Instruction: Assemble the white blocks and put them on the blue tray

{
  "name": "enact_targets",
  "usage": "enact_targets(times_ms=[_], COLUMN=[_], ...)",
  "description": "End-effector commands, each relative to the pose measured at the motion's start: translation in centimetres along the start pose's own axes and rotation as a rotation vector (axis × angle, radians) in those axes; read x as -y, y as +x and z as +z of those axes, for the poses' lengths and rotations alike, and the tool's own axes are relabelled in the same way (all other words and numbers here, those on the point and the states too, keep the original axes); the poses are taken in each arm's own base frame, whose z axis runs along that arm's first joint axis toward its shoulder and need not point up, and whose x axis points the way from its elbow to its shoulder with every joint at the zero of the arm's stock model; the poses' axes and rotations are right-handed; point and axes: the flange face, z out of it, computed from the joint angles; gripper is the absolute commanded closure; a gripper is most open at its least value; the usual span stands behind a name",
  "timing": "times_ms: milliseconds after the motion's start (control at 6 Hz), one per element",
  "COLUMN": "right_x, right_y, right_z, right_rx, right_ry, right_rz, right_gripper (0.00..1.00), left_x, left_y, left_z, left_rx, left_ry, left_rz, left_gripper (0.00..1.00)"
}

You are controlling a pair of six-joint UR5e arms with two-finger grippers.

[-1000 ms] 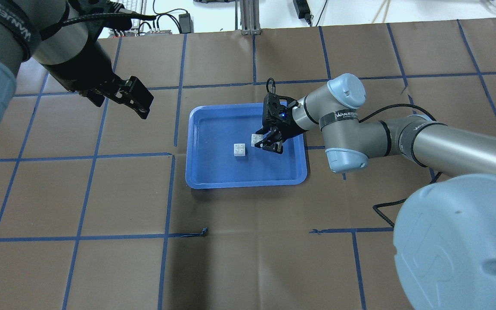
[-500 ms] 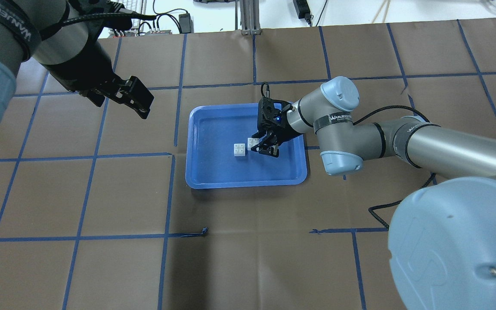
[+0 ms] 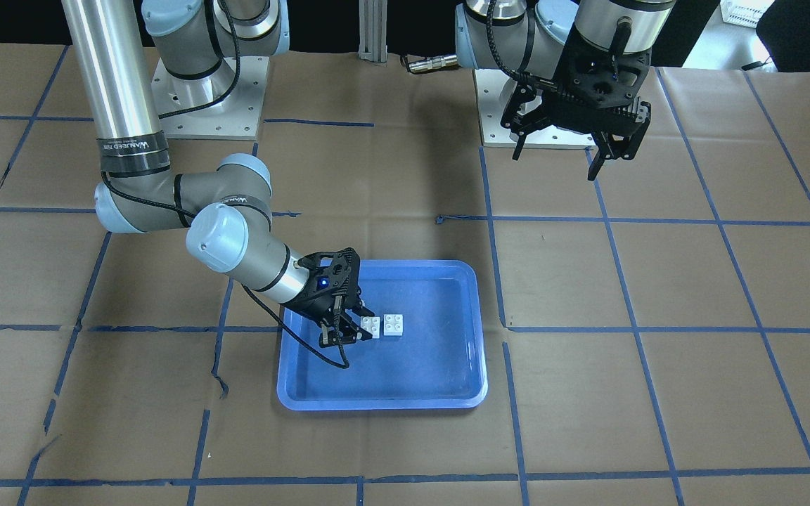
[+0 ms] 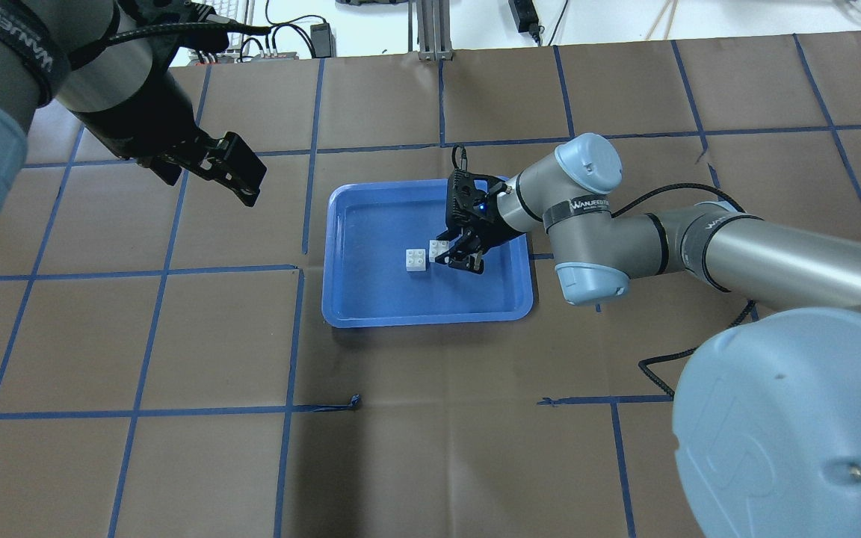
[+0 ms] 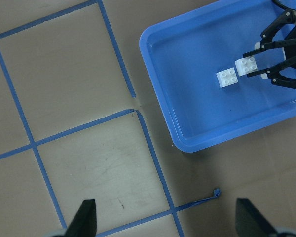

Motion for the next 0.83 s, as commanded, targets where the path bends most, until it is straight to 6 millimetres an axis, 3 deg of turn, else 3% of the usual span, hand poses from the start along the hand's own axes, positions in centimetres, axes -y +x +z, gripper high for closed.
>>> enact_targets(times_ms=[0,667], right_x=[-0.03,-0.03], right_y=[-0.04,-0.21], right_z=[0.03,0.9], right_rx=[0.001,0.012], right_ry=[-0.001,0.0], right_rz=[0.001,-0.003], right_gripper=[0.74,0.73], left_x=[-0.03,-0.02], left_y=[0.01,0.01], left_z=[-0.03,-0.11], left_rx=[0.001,0.001], left_ry=[0.002,0.003], left_rz=[0.0,0.0], left_gripper=[0.01,0.01])
